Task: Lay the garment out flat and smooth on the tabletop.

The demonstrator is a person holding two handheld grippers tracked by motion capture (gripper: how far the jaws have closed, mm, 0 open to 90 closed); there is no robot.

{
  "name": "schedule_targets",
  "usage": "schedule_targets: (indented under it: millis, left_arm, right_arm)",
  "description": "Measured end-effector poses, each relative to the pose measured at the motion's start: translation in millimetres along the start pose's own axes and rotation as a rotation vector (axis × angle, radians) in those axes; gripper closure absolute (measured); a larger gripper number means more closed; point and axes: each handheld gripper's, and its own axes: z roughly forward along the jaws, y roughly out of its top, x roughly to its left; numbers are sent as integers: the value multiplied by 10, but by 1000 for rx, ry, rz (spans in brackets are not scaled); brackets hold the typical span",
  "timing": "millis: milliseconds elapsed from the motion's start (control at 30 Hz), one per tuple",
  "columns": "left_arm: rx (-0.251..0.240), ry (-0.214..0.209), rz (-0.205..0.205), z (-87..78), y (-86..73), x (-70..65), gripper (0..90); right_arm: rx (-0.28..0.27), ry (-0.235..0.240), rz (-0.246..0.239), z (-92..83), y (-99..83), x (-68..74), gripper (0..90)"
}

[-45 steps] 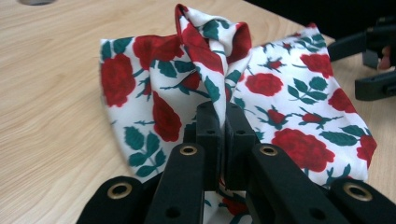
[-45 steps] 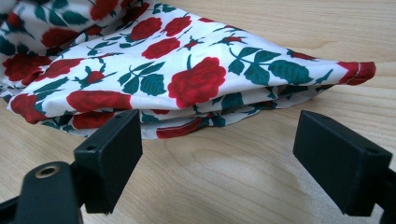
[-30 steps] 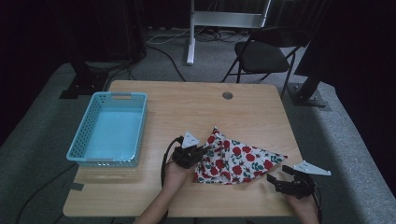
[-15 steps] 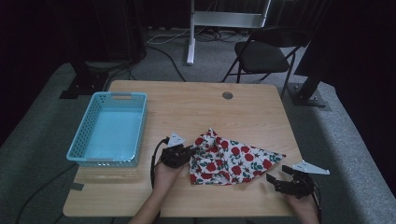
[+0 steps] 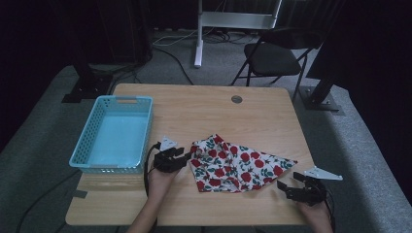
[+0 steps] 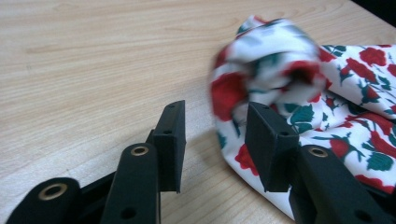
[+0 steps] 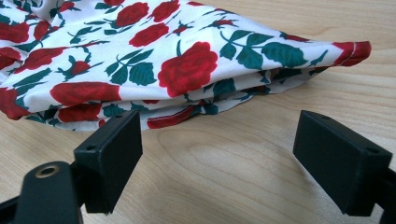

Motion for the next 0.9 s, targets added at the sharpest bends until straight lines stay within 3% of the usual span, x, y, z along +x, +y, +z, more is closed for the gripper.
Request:
schedule_targets:
  millis: [33,67,133,233,333,467,600,700,800,900]
  left_arm:
    - [-12,1,5,-22,-1,-11,482]
    - [-26,-7,9,-48,-3,-29,474]
    - [-56,-53,35,-85,6,-79,397]
    - [-67,-132,121,-107,37,-241,334]
    - [-50,-203,236,-88,75,-468,307]
    - [0,-269,322,29,79,-745,307]
    - [66,-277,383,164,57,-914,307]
    - [114,-266,412,249,43,-979,308]
    - [161,-240,449,337,25,-1040,308]
    - [180,-227,468,378,15,-1075,308]
  right_arm:
    - [-1,5,3,-2,0,-7,150]
    - [-5,9,3,-8,2,-14,149]
    - [-23,21,14,-34,12,-34,150]
    - [-54,53,49,-87,68,-48,150]
    - [-89,100,7,-159,194,100,150]
    - [-115,199,-54,-178,343,381,150]
    - [-100,284,-112,-92,387,631,150]
    - [-76,308,-137,-27,379,724,150]
    - [-18,308,-177,114,341,823,150]
    - [17,279,-192,182,319,841,150]
